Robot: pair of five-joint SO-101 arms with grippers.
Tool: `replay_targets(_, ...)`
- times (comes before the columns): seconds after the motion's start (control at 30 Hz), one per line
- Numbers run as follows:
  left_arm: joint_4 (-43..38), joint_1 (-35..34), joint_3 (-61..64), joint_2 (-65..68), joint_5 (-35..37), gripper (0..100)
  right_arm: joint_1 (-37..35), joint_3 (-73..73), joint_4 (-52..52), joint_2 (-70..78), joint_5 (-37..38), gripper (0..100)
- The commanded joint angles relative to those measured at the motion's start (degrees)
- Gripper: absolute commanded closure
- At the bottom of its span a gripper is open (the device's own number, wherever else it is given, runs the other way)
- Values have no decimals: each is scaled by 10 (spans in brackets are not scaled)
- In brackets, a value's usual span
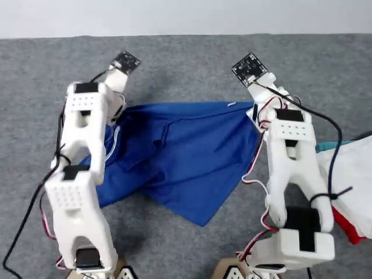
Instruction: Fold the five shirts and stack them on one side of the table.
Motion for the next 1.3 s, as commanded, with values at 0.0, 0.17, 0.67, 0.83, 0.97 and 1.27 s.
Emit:
replay_targets(0.0, 117, -28, -256, 94, -3, 845, 15, -59, 25, 7, -7, 988)
replay_targets(0.17, 253, -35, -503, 196, -16, 808, 16, -64, 29, 20, -7, 988)
replay_targets(0.67, 267, -83, -582, 171, 4, 795, 13, -63, 43, 31, -7, 988)
replay_targets(0.83, 270, -74, -579, 165, 4, 772, 7, -62, 62, 29, -19, 988)
replay_targets(0.97, 272, -52, -548, 143, 5, 773, 8, -63, 63, 27, -38, 988)
replay_targets(1.27, 270, -2, -170, -95, 3, 836, 11, -63, 91, 27, -39, 988)
